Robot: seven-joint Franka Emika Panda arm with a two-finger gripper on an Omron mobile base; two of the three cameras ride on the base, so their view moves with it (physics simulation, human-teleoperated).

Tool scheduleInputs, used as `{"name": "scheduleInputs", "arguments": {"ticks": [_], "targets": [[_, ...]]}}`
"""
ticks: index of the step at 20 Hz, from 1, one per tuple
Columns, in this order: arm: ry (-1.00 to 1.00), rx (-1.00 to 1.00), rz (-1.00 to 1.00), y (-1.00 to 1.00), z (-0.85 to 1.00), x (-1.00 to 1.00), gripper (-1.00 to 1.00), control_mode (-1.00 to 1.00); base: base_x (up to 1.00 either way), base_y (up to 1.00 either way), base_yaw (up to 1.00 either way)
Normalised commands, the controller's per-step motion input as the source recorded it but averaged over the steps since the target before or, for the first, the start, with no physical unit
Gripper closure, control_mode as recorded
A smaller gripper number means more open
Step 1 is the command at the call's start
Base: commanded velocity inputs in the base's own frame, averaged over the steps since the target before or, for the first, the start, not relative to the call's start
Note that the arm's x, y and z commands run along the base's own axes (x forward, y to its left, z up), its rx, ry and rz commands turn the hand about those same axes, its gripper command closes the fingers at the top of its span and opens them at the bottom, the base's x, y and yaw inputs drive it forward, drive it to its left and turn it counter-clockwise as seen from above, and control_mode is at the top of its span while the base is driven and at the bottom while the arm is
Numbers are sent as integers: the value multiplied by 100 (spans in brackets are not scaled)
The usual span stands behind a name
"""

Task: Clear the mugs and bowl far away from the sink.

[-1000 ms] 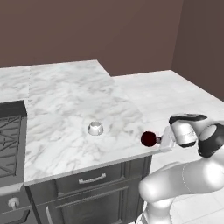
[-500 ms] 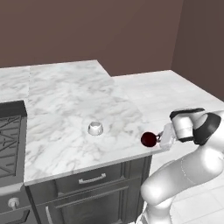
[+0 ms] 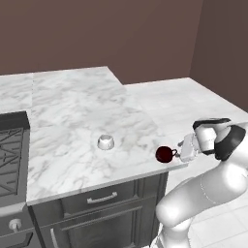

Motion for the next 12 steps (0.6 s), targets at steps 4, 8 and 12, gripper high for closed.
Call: {"name": "scheduleInputs", "arguments": {"ticks": [4,8,12], "targets": [[-5,6,-3,-4,65,-41,-100,-100,0,0,0],[0,9,-8,-22,96,-55,-100,-100,0,0,0],[2,3,-4,-3,100,-39,-100,-100,0,0,0]]}}
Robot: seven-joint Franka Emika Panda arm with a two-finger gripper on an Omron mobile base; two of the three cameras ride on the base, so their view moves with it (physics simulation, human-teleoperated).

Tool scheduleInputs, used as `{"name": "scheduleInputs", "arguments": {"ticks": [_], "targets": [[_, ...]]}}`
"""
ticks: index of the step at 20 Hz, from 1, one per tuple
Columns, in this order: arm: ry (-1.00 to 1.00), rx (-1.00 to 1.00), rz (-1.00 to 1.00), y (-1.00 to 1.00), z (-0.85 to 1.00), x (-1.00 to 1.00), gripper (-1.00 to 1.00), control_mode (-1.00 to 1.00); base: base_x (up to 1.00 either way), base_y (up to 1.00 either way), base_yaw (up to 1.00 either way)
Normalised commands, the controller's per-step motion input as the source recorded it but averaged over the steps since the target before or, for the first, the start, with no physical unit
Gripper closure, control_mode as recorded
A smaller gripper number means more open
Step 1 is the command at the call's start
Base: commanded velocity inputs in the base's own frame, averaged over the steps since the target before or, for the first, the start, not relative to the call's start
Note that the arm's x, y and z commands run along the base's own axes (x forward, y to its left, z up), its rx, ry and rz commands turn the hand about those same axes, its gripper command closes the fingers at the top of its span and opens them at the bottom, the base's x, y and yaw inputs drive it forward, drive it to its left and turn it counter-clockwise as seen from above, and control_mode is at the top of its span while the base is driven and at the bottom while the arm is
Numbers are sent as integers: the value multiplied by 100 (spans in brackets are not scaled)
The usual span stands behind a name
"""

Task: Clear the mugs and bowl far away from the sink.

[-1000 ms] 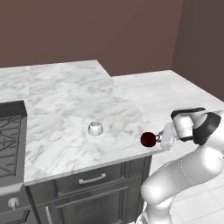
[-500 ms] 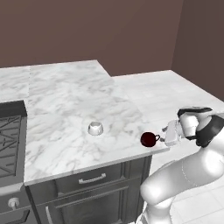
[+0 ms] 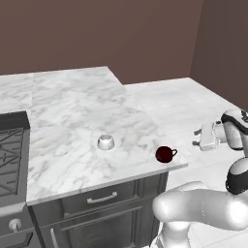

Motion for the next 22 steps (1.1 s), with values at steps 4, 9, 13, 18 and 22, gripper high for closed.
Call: {"name": "scheduleInputs", "arguments": {"ticks": [4,9,13,18,22], "targets": [[7,5,-4,0,100,-31,-100,-100,0,0,0],[19,5,-8,0,100,-37,-100,-100,0,0,0],[13,0,-17,0,87,-57,-100,-100,0,0,0],[7,0,-25,1,66,-68,-100,-100,0,0,0],[-7,-5,-27,39,34,-68,-100,-100,0,0,0]]}}
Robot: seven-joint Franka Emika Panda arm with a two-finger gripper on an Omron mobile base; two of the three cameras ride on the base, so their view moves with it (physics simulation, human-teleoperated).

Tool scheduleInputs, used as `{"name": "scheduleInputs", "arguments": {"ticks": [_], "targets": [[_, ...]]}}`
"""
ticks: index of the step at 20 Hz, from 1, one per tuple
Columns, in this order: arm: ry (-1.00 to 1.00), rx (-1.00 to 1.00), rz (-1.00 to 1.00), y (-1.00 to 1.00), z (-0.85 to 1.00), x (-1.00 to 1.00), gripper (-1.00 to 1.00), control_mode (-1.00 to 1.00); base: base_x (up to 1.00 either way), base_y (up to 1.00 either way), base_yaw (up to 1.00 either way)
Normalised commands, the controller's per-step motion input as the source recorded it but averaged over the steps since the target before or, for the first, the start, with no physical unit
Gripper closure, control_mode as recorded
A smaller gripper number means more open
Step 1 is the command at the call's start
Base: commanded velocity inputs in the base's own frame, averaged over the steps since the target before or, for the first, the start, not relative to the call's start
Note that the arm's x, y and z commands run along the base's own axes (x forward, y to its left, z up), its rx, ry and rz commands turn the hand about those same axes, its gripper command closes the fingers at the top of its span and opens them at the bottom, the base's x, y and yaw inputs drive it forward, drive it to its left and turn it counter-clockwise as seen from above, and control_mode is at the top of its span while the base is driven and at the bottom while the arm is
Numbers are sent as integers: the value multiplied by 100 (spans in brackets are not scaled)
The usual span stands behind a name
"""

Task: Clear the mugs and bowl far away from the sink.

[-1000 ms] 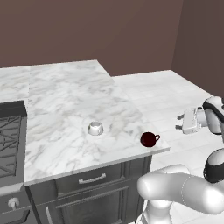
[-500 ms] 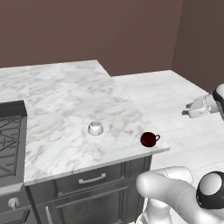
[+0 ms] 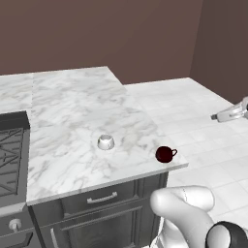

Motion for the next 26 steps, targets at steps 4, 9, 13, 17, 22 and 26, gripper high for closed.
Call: {"name": "scheduleInputs", "arguments": {"ticks": [4,9,13,17,22,26], "targets": [[-6,-6,-21,55,14,-49,-100,-100,0,0,0],[-2,-10,-19,48,21,-27,-100,-100,0,0,0],[2,-10,-16,50,23,-1,-100,-100,0,0,0],[2,-5,-12,24,28,-5,-100,-100,0,0,0],[0,0,-9,1,26,-9,-100,-100,0,0,0],[0,0,-9,0,25,-19,-100,-100,0,0,0]]}}
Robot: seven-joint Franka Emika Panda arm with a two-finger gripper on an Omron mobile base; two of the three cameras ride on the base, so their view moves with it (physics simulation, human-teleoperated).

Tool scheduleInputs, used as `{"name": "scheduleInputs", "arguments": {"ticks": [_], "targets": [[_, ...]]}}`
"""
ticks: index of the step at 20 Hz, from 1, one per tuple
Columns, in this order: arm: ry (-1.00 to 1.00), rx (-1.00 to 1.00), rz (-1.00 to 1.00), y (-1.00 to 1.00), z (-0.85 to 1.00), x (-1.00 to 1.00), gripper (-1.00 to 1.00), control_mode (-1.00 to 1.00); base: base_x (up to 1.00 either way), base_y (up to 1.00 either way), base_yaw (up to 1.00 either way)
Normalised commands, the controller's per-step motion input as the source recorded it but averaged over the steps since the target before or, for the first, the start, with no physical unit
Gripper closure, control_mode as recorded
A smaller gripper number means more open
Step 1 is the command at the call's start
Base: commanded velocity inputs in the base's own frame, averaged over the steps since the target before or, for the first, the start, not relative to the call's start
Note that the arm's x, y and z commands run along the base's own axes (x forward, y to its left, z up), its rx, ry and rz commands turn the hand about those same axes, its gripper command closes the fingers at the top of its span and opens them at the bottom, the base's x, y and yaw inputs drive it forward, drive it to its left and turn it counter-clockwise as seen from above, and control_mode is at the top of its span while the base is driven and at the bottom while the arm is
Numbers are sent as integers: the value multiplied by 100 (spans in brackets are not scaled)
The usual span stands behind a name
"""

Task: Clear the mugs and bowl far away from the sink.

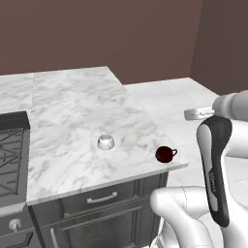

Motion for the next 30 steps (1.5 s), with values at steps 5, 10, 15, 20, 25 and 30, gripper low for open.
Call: {"name": "scheduleInputs", "arguments": {"ticks": [5,10,15,20,25,30], "targets": [[0,0,-1,0,0,-21,-100,-100,0,0,0],[0,0,0,4,1,-50,-100,-100,0,0,0],[0,0,0,0,3,-33,-100,-100,0,0,0],[1,0,0,2,14,-14,-100,-100,0,0,0],[3,-2,0,4,23,0,-100,-100,0,0,0],[3,-5,0,12,3,0,-100,100,22,0,-13]]}}
